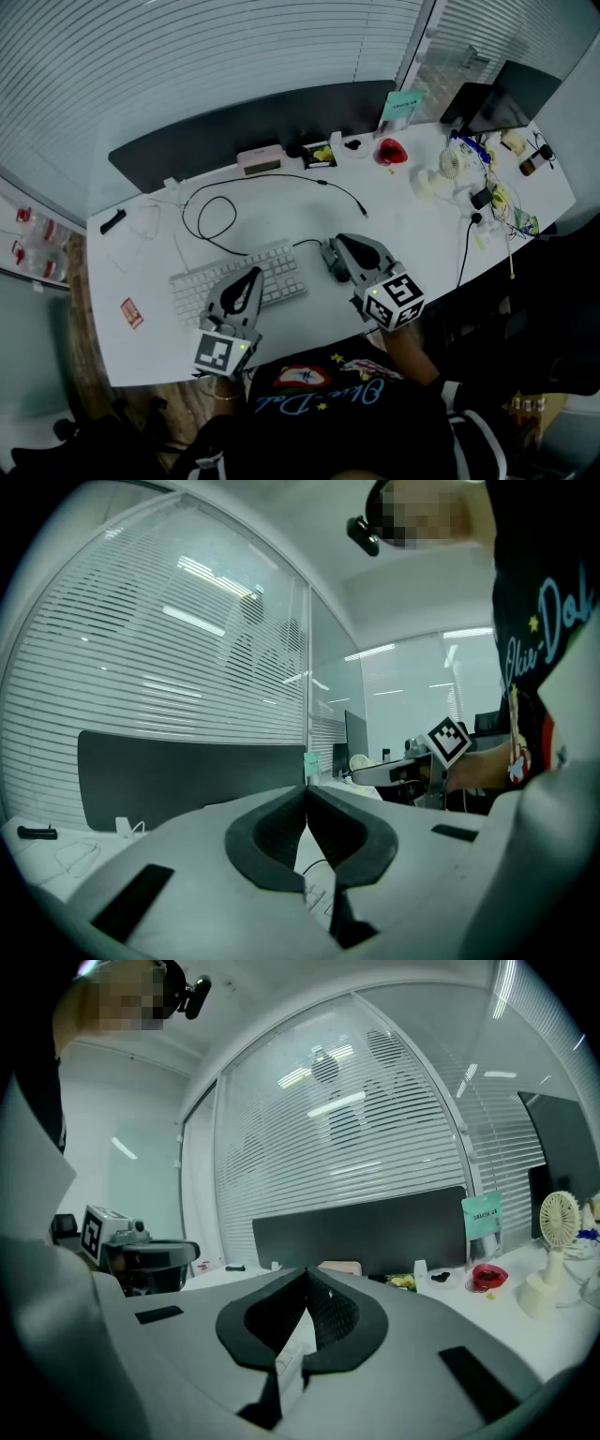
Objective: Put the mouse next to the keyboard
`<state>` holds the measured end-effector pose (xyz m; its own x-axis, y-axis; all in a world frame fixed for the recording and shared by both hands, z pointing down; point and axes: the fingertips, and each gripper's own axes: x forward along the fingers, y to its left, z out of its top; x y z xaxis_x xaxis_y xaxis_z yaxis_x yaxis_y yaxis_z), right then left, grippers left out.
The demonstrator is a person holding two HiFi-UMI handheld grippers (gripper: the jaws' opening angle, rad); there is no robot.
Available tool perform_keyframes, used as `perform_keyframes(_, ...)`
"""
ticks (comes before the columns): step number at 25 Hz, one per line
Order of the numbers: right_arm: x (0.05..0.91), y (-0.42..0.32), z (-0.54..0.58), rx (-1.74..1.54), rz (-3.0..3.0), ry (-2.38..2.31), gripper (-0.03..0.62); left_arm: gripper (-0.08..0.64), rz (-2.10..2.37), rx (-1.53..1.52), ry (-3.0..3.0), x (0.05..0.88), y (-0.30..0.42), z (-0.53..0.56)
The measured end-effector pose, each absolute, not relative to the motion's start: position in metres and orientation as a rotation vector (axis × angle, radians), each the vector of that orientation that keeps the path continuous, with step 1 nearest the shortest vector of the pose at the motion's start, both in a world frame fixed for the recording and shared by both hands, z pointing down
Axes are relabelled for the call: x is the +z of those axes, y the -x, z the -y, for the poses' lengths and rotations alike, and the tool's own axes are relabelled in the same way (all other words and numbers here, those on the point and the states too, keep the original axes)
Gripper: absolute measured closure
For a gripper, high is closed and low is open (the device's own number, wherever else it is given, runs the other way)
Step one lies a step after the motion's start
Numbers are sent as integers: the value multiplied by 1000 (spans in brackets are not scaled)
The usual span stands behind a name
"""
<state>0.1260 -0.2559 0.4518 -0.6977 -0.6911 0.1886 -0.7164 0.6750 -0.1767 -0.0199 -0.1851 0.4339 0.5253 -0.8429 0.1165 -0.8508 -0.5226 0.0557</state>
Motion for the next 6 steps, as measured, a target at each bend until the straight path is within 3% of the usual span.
perform_keyframes(6,454,-127,251,363,2777,-1148,594,560,1478,108,-2656,434,17,183)
